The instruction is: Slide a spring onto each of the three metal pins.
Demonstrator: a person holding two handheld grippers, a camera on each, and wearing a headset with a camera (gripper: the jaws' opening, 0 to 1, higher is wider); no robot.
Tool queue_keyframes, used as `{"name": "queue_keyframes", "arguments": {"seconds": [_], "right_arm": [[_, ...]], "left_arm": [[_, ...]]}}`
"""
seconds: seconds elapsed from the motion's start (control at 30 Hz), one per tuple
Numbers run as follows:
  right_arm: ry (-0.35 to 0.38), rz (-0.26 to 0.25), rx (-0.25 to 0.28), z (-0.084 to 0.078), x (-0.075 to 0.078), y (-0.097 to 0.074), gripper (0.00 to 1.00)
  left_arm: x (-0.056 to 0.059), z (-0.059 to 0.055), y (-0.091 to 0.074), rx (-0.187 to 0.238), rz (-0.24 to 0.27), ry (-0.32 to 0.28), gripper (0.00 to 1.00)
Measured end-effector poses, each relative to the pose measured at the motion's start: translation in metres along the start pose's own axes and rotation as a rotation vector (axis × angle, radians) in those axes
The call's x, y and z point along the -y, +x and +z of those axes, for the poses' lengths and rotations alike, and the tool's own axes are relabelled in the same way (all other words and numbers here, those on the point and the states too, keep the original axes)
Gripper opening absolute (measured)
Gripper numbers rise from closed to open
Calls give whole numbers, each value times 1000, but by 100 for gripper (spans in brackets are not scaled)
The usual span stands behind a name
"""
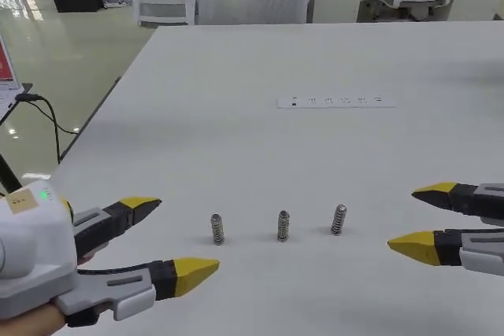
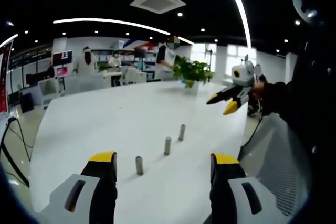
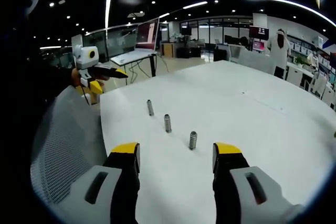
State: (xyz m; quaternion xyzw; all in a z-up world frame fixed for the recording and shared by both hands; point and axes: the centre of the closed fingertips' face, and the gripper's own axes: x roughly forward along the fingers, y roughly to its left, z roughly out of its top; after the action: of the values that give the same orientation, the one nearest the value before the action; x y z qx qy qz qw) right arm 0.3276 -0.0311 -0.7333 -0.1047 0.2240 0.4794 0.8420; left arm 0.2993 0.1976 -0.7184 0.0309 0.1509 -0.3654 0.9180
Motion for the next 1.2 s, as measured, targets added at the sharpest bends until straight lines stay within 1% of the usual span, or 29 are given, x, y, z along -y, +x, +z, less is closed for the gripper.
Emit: {"name": "queue_keyframes", "arguments": {"seconds": [0.4,0.6,0.73,0.87,1.0,1.2], "right_arm": [[-16,5,-7,-4,0,4,57],[-20,1,-7,-6,2,5,60],[-55,-1,-13,-10,2,7,62],[-87,5,-7,-11,1,9,66],[-94,6,-4,-11,2,11,69],[-97,12,-5,-13,1,13,70]], "left_arm": [[-1,-3,1,-13,-5,7,71],[-2,-8,4,-26,-13,3,72],[-3,-13,6,-38,-18,-4,73],[-4,-16,7,-46,-21,-11,73],[-6,-17,8,-49,-21,-16,74],[-6,-19,9,-55,-22,-25,74]]}}
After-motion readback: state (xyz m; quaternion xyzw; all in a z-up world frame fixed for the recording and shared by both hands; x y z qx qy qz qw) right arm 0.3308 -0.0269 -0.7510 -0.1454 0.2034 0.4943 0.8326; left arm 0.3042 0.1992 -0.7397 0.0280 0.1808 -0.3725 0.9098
